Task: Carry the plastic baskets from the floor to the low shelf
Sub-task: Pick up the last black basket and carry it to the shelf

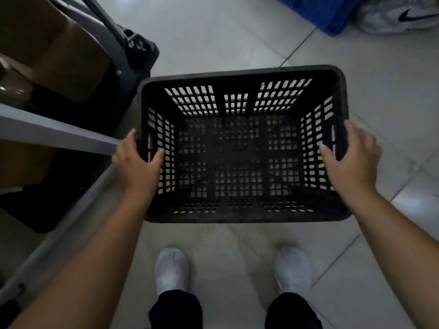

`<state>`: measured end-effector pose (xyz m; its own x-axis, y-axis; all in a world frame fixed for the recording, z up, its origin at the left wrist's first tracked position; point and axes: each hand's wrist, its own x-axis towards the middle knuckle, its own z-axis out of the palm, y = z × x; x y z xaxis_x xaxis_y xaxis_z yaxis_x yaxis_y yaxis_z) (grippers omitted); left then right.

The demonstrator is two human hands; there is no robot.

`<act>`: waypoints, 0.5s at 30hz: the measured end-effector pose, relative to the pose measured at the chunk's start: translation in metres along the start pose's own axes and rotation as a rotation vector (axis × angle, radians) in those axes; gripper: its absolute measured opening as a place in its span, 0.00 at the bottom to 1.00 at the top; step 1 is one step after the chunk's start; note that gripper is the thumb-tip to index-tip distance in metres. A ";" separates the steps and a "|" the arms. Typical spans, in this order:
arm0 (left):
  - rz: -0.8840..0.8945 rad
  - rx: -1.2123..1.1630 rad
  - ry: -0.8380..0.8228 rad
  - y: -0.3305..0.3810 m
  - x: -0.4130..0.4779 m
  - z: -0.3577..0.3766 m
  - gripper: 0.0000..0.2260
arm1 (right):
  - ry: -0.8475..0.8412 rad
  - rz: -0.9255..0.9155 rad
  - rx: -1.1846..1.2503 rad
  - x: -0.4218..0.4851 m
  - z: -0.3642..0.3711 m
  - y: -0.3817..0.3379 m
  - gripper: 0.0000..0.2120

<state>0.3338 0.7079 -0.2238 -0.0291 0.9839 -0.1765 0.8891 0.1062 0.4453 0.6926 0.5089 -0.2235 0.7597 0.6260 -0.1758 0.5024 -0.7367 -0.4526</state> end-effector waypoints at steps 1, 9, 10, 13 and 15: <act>-0.024 0.009 0.026 -0.007 0.004 0.008 0.36 | 0.025 0.011 0.017 0.005 0.009 0.007 0.31; -0.115 0.004 -0.075 -0.006 0.012 0.012 0.13 | -0.013 0.171 0.071 0.011 0.020 0.008 0.28; -0.112 0.022 -0.064 -0.001 0.009 0.006 0.12 | -0.012 0.187 0.079 0.007 0.013 0.006 0.28; -0.085 0.084 -0.056 0.019 -0.002 -0.025 0.11 | -0.002 0.201 0.107 -0.006 -0.019 0.000 0.28; -0.079 0.090 -0.068 0.039 -0.010 -0.054 0.12 | 0.009 0.211 0.120 -0.018 -0.052 -0.007 0.28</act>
<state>0.3443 0.7100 -0.1571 -0.0725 0.9606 -0.2683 0.9226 0.1667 0.3478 0.6971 0.4897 -0.1722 0.8466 0.4586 -0.2703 0.2797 -0.8152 -0.5071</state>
